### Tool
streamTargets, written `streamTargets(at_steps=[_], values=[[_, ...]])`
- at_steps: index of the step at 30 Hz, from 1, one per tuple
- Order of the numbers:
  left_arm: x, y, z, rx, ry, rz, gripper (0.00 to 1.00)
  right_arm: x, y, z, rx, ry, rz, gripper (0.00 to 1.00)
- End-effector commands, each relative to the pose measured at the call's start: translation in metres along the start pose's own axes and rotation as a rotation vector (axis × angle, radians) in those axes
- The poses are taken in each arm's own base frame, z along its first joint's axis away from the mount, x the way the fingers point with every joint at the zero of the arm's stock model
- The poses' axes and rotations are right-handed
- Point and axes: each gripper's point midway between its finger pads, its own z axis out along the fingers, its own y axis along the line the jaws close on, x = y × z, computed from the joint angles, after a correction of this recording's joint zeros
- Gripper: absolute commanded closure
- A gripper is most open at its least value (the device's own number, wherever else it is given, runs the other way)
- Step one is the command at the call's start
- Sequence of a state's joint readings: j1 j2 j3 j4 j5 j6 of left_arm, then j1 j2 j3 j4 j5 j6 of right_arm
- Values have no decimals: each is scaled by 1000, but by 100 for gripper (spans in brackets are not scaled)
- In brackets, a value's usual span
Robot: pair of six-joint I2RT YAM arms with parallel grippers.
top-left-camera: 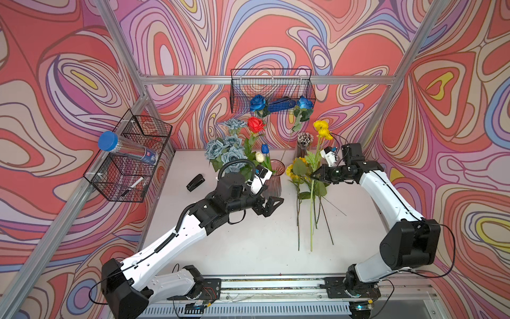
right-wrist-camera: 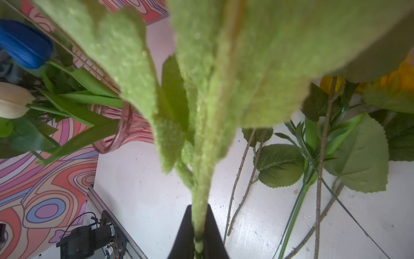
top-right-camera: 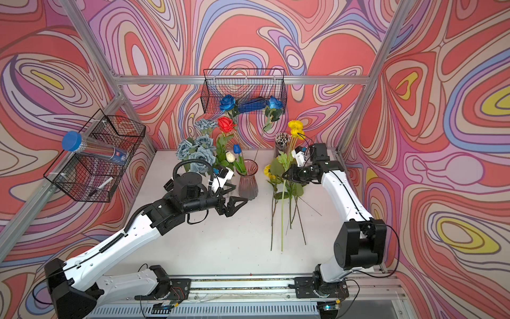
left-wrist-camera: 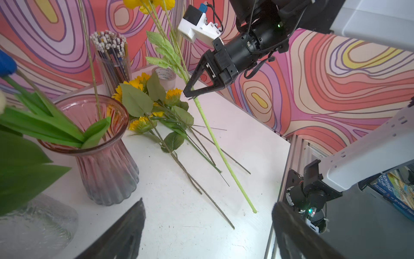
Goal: Pick out yellow flowers from the vase
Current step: Place the flower at the center of the board.
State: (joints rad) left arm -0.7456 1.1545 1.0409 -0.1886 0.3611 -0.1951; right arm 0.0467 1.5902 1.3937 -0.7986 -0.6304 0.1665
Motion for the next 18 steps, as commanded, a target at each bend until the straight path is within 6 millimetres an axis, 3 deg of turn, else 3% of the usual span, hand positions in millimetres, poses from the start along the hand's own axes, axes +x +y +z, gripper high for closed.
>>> streamTargets(at_steps=[1, 5, 11, 18], values=[[4, 1, 2, 1, -21, -24, 10, 12, -17, 24, -8, 57, 42, 100], [12, 6, 1, -21, -14, -31, 10, 19, -34, 48, -5, 100, 71, 100], [15, 10, -1, -40, -14, -28, 10, 40, -24, 91, 37, 261, -24, 100], [15, 9, 1, -35, -10, -33, 10, 40, -30, 127, 71, 332, -35, 100]])
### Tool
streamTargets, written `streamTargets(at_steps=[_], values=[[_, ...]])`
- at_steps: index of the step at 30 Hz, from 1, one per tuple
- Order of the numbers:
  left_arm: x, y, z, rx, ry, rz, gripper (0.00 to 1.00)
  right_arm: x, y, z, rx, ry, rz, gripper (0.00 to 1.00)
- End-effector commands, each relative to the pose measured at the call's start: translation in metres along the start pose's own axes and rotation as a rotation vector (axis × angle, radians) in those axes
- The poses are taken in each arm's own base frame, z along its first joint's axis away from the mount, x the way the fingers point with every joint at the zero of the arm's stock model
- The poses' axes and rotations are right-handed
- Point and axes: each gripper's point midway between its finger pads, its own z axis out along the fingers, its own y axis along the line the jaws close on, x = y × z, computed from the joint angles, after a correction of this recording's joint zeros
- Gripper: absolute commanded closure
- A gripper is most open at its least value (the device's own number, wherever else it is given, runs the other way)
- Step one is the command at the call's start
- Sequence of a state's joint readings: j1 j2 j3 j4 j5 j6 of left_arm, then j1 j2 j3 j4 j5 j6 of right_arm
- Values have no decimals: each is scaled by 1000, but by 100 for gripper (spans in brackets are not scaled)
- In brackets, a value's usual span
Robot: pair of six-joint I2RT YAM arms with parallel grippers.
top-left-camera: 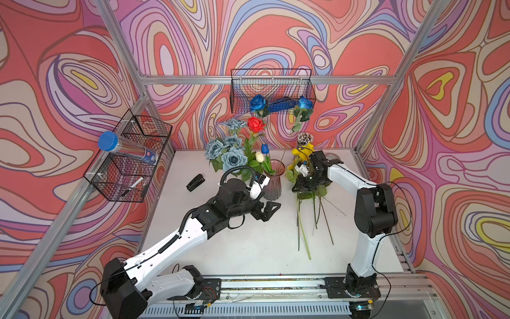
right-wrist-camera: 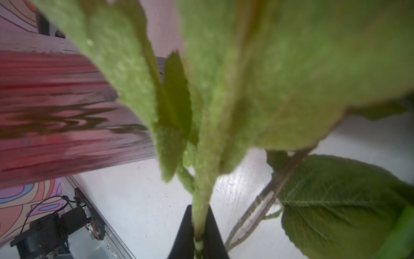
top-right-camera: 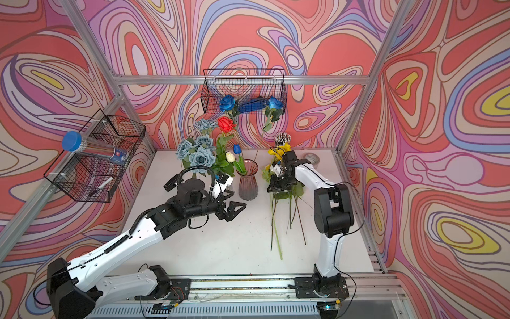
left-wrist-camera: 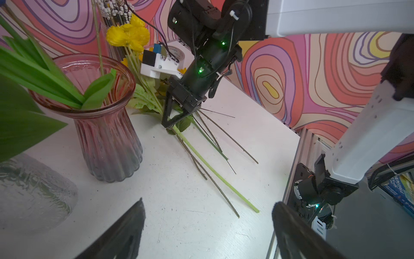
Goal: Pick out yellow flowers from the vase
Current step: Place the flower at the center of the board.
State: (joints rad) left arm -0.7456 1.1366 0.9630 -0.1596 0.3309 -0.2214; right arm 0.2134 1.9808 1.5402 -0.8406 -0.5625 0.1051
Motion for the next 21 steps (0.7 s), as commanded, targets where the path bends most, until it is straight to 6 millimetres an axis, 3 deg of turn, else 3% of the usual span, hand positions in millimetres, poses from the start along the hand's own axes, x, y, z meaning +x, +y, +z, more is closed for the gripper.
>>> streamTargets(at_steps=[1, 13, 18, 21], values=[[-8, -2, -4, -1, -34, 4, 10, -4, -10, 7, 30, 13, -1, 100], [-10, 0, -1, -11, -35, 17, 10, -9, -20, 31, 15, 48, 17, 100], [-10, 0, -1, -11, -34, 20, 10, -7, -20, 30, 23, 46, 16, 88], [-10, 2, -1, -22, -33, 25, 10, -8, -18, 26, 25, 33, 14, 86]])
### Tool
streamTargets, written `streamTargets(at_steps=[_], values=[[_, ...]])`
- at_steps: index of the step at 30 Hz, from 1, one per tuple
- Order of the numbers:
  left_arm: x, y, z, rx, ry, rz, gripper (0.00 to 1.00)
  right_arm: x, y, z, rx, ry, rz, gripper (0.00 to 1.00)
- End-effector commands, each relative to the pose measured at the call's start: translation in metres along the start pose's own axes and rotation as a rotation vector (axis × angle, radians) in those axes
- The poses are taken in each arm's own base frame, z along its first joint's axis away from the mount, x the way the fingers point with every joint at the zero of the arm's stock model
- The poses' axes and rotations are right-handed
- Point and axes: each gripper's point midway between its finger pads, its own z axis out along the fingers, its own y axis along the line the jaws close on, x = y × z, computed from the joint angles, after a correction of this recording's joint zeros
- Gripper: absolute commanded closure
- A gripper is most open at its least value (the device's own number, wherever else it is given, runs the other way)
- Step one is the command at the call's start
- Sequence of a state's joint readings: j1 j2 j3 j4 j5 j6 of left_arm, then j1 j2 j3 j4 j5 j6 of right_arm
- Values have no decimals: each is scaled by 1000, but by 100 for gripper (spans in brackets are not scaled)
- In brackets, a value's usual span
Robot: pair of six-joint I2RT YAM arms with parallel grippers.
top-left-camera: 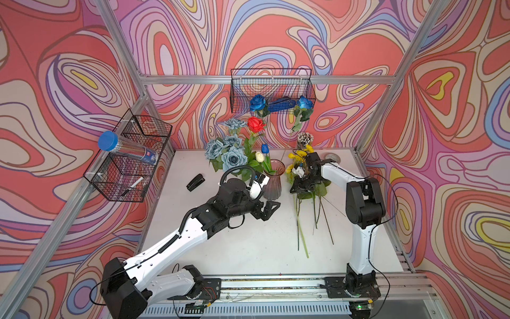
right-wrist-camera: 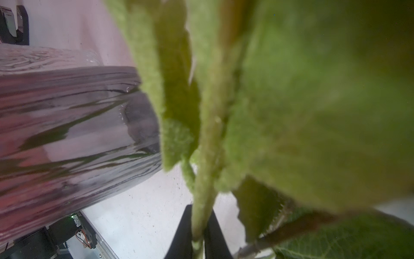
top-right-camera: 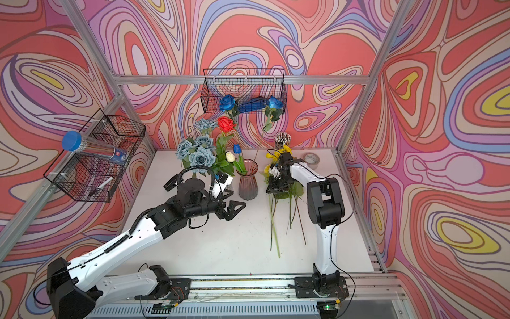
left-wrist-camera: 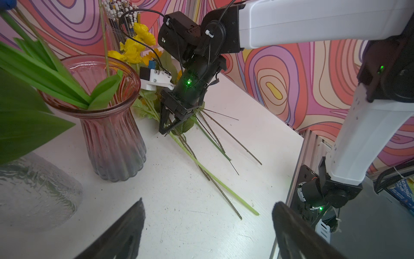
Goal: Pick out yellow flowers from the vase
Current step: Place the flower at the center of the board.
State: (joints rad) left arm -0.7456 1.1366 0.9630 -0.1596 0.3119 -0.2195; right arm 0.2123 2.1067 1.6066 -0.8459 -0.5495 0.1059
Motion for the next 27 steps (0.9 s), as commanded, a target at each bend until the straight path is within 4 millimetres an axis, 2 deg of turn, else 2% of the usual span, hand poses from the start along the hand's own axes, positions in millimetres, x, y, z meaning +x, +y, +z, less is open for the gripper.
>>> streamTargets(at_steps=[1, 9, 27], values=[[-9, 0, -2, -10, -30, 23, 10, -4, 4, -5, 8, -24, -22, 85], [-7, 5, -7, -42, -35, 29, 9, -4, 11, -15, 22, -43, -38, 69], [-7, 13, -12, -95, -44, 37, 9, -12, 39, -51, 21, -150, -100, 53]])
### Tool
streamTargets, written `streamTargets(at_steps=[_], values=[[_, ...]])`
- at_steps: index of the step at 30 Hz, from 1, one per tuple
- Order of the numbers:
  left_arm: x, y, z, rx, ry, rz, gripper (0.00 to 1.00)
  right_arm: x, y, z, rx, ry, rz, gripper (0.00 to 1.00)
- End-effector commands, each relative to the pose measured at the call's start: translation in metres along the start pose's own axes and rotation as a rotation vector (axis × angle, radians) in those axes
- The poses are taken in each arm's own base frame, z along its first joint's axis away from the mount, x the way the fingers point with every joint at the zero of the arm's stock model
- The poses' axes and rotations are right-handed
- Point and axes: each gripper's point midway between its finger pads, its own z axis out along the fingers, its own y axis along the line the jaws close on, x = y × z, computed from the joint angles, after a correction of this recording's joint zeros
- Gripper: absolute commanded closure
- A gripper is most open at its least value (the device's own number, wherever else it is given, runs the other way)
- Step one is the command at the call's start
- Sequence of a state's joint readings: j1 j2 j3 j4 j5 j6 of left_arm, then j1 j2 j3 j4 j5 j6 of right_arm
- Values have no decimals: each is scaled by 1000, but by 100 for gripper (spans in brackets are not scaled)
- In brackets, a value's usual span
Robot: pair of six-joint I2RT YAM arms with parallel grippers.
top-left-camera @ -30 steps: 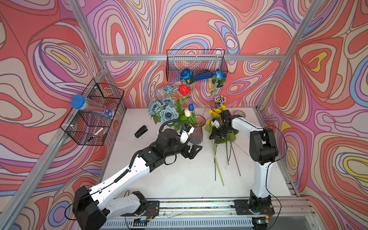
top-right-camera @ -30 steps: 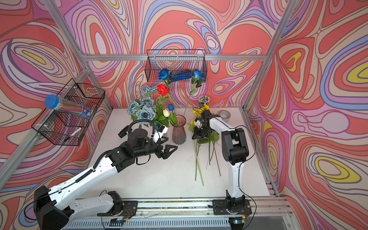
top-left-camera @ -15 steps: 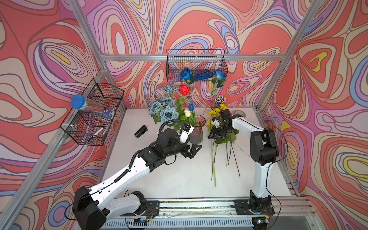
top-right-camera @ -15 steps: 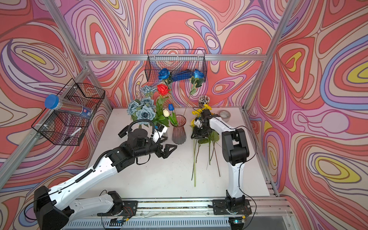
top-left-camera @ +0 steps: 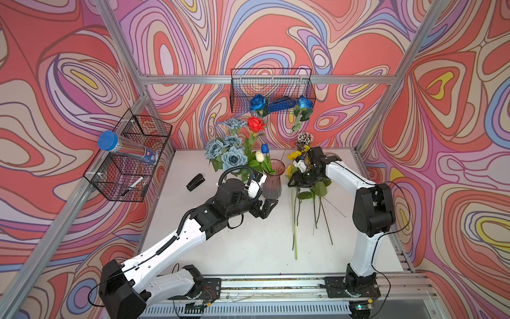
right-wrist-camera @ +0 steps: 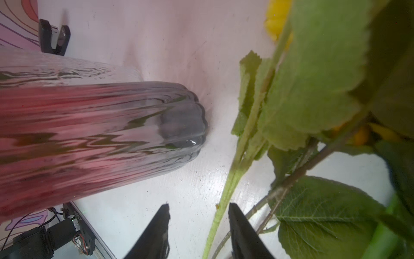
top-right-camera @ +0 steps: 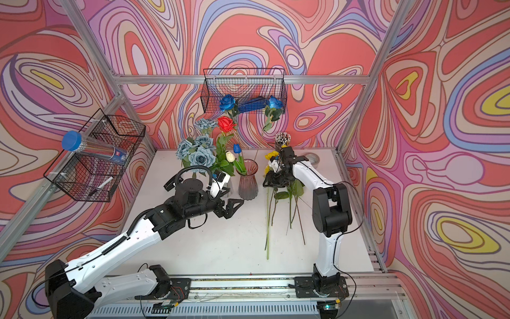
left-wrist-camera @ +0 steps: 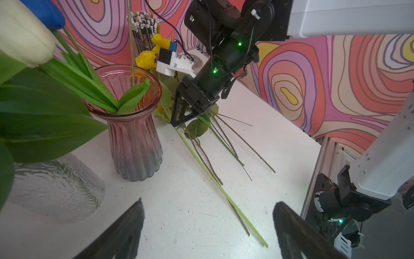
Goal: Pick out yellow flowers from the vase
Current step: Place the flower at the center of the board, then reset both arms
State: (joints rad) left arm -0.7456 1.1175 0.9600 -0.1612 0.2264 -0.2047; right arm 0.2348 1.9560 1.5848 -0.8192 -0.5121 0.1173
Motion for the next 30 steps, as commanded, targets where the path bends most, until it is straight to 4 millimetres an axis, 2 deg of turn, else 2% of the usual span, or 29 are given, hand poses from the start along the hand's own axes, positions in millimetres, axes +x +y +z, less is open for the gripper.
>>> streamTargets(at_steps=[1, 9, 15, 19, 23, 25, 26, 30], values=[[-1, 1, -6, -16, -11, 18, 9, -3, 5, -6, 4, -29, -14, 52], [1, 5, -10, -40, -13, 22, 9, -5, 6, -5, -5, -39, -10, 51], [2, 18, -13, -72, -35, -25, 8, -4, 12, -13, -17, -54, -33, 48], [2, 29, -23, -107, -73, -61, 8, -3, 20, -23, -30, -88, -64, 34], [13, 47, -36, -203, -83, -79, 8, -4, 26, -36, -14, -122, -79, 24], [22, 60, -43, -276, -83, -95, 8, -2, 26, -40, -1, -128, -76, 3], [27, 68, -48, -319, -81, -107, 8, -1, 30, -50, 3, -149, -84, 2], [46, 93, -58, -441, -88, -166, 8, 4, 29, -63, 39, -187, -89, 2]])
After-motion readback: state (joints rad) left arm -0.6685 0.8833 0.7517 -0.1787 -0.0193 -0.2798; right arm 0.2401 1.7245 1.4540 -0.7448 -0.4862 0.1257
